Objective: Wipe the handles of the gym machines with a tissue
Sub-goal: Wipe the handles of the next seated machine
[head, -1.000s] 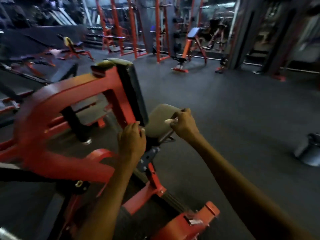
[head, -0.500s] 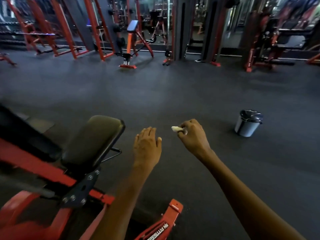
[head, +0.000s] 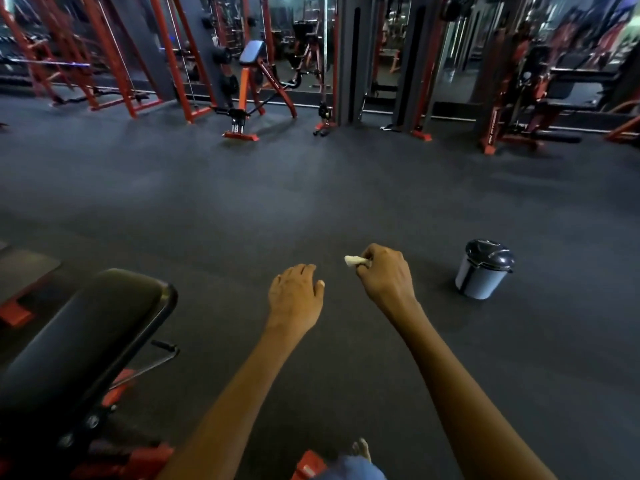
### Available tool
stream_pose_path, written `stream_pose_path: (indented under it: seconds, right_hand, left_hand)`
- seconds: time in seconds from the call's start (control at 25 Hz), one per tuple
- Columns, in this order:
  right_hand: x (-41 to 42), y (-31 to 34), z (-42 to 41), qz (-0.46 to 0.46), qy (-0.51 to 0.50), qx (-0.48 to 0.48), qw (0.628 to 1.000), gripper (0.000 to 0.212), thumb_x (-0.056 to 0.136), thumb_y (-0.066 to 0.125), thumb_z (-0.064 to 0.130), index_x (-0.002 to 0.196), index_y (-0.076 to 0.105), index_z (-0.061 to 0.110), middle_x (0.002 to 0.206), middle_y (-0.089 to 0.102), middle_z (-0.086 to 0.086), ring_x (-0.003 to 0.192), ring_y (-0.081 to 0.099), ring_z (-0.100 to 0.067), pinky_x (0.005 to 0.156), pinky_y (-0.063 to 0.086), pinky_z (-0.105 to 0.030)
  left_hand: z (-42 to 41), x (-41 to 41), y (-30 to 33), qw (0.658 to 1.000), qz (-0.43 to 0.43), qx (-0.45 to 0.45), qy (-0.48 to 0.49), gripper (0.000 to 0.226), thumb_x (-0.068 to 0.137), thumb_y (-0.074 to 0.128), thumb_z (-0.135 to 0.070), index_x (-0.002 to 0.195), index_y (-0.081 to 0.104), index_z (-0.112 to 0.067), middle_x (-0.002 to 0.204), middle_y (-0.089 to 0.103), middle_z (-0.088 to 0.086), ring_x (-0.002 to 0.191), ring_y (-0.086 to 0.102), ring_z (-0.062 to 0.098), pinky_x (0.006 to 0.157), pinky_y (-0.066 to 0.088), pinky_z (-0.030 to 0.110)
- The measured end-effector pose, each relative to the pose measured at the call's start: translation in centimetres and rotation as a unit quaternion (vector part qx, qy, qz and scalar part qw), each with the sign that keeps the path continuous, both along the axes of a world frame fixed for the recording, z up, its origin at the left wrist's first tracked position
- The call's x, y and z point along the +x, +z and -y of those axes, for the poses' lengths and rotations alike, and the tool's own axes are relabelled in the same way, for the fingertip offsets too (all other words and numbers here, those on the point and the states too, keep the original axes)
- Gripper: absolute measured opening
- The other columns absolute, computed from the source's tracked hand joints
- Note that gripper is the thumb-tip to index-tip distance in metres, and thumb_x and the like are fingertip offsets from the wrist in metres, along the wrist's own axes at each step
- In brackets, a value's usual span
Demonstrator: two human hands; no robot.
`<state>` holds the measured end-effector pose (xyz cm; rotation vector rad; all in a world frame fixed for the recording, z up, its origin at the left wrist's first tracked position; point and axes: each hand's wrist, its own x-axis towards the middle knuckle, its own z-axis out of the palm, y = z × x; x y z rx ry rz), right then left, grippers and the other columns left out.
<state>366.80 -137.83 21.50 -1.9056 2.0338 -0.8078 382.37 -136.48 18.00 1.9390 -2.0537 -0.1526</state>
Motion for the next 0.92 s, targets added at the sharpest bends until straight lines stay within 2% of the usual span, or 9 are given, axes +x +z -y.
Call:
stream_pose_path:
  seconds: [0.28, 0.44, 0.56, 0.72, 0.92]
  right_hand:
    - [-1.6, 1.2, 20.8, -0.103, 0.098, -0.008, 0.99, 0.012, 0.09, 0.053, 0.021, 0.091, 0.06, 0.011, 0.094, 0.064, -0.007, 0.083, 0.059, -0.024, 0.079, 0.049, -0.039]
    - [0.8, 2.0, 31.2, -0.082, 0.145, -0.025, 0.986, 0.011, 0.09, 0.055, 0.019, 0.091, 0.061, 0.01, 0.089, 0.064, -0.007, 0.078, 0.06, -0.024, 0.075, 0.05, -0.038]
    - [5.7, 0.3, 38.5, -0.038, 0.197, -0.018, 0.979, 0.014, 0.091, 0.055, 0.02, 0.092, 0.061, 0.007, 0.089, 0.065, -0.008, 0.074, 0.06, -0.022, 0.069, 0.052, -0.039]
    - [14.5, -1.2, 48.0, -0.006, 0.306, -0.031, 0.952, 0.017, 0.092, 0.056, 0.023, 0.094, 0.061, 0.007, 0.088, 0.063, -0.006, 0.073, 0.059, -0.021, 0.066, 0.051, -0.034]
    - [26.4, -0.7, 61.0, -0.046, 0.45, -0.059, 0.89, 0.013, 0.091, 0.051, 0.014, 0.088, 0.059, 0.003, 0.088, 0.064, -0.011, 0.074, 0.056, -0.027, 0.059, 0.035, -0.031]
  left_hand:
    - [19.6, -2.9, 1.0, 0.996, -0.053, -0.004, 0.071, 0.046, 0.102, 0.041, -0.036, 0.145, 0.04, -0.017, 0.143, 0.048, 0.002, 0.132, 0.044, 0.018, 0.109, 0.033, 0.033]
    - [28.4, -0.8, 1.7, 0.991, -0.056, 0.008, 0.125, 0.047, 0.102, 0.042, -0.036, 0.145, 0.04, -0.017, 0.143, 0.049, 0.004, 0.131, 0.045, 0.021, 0.107, 0.034, 0.035]
    - [34.0, 2.8, 1.4, 0.98, -0.045, 0.016, 0.192, 0.047, 0.102, 0.042, -0.036, 0.145, 0.04, -0.018, 0.142, 0.05, 0.004, 0.129, 0.047, 0.022, 0.107, 0.034, 0.036]
    - [41.3, 8.8, 0.9, 0.962, -0.035, 0.018, 0.271, 0.047, 0.101, 0.044, -0.035, 0.144, 0.041, -0.017, 0.14, 0.052, 0.005, 0.126, 0.05, 0.021, 0.108, 0.034, 0.037]
    - [51.1, 19.2, 1.8, 0.916, -0.018, 0.019, 0.401, 0.047, 0.101, 0.043, -0.037, 0.144, 0.042, -0.018, 0.14, 0.052, 0.005, 0.127, 0.049, 0.023, 0.112, 0.031, 0.041]
